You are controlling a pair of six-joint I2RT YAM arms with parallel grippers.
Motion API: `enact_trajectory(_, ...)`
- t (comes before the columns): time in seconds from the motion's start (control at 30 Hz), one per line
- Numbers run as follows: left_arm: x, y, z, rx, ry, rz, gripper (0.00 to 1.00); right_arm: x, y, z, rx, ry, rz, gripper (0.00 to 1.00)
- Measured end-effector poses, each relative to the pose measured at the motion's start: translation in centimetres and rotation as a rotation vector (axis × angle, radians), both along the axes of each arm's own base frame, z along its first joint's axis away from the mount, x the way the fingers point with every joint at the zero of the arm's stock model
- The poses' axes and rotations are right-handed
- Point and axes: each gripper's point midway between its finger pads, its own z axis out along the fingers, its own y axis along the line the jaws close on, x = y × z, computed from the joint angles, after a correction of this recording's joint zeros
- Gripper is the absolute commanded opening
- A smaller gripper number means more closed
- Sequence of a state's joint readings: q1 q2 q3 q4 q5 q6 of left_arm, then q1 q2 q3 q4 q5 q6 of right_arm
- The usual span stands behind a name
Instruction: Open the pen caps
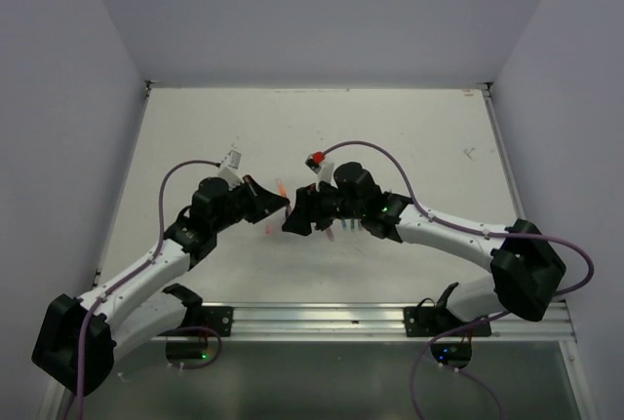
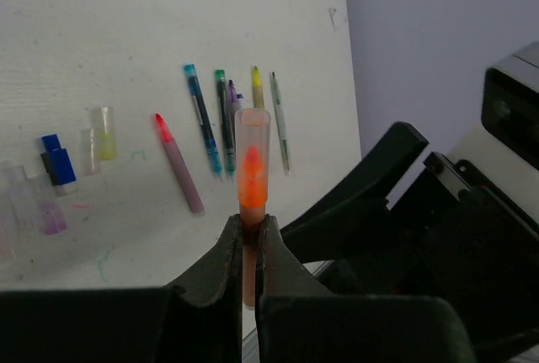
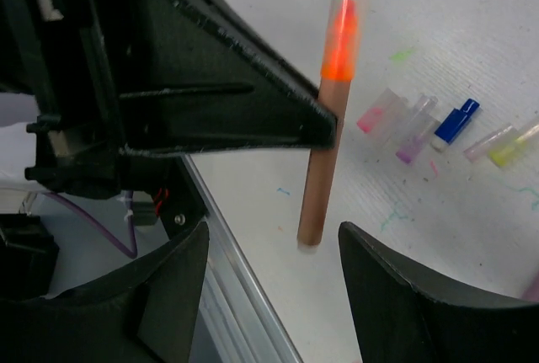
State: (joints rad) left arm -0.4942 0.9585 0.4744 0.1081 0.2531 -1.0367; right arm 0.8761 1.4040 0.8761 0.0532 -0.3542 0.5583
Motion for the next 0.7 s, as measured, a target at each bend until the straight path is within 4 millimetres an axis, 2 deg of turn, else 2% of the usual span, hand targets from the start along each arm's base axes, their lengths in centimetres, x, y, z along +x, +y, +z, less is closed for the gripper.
enact_trajectory(0.1,-1.0,-0.9,0.9,-0.028,-0.035,-0.046,0.0,0.3,0.5,-0.5,0.011,0.01,-0.008,0.65)
enact_trajectory(0.17,-1.5,-1.1,1.4,-0.044,-0.053,-0.064,0.0,0.4,0.6,-0.8,0.013,0.018,-0.013,0.59)
enact_trajectory(0.23,-1.8,-1.2,1.8,-0.058,-0.065,-0.073,0.0,0.5,0.7,-1.1,0.014,0.025,-0.016,0.49)
enact_trajectory(0.27,-1.9,-1.3,2.0,-0.065,-0.07,-0.076,0.0,0.6,0.8,-1.2,0.017,0.027,-0.019,0.27)
enact_trajectory(0.3,-1.9,-1.3,2.3,-0.073,-0.074,-0.079,0.0,0.7,0.9,-1.2,0.018,0.024,-0.02,0.11)
enact_trajectory(0.33,-1.9,-1.3,2.4,-0.075,-0.079,-0.079,0.0,0.7,1.0,-1.2,0.025,0.03,-0.021,0.0)
enact_trajectory(0.37,-1.9,-1.3,2.3,-0.076,-0.075,-0.075,0.01,0.6,1.2,-1.1,0.031,0.03,-0.02,0.0)
enact_trajectory(0.4,-1.9,-1.3,2.3,-0.075,-0.075,-0.074,0.11,0.6,1.1,-1.1,0.031,0.033,-0.026,0.0)
enact_trajectory(0.43,-1.8,-1.2,2.2,-0.069,-0.076,-0.069,0.32,0.6,1.1,-1.2,0.031,0.035,-0.025,0.0)
enact_trajectory(0.47,-1.8,-1.1,2.1,-0.061,-0.077,-0.069,0.39,0.6,1.1,-1.3,0.032,0.036,-0.026,0.0)
enact_trajectory(0.5,-1.8,-1.0,1.9,-0.052,-0.076,-0.063,0.51,0.5,1.1,-1.3,0.033,0.035,-0.026,0.0)
enact_trajectory(0.6,-1.4,-0.3,1.4,-0.013,-0.078,-0.028,0.63,0.4,0.7,-2.2,0.02,0.046,-0.029,0.0)
enact_trajectory(0.7,-0.8,0.0,1.8,0.015,-0.091,-0.001,0.64,-0.2,0.2,-3.4,0.002,0.07,-0.028,0.0)
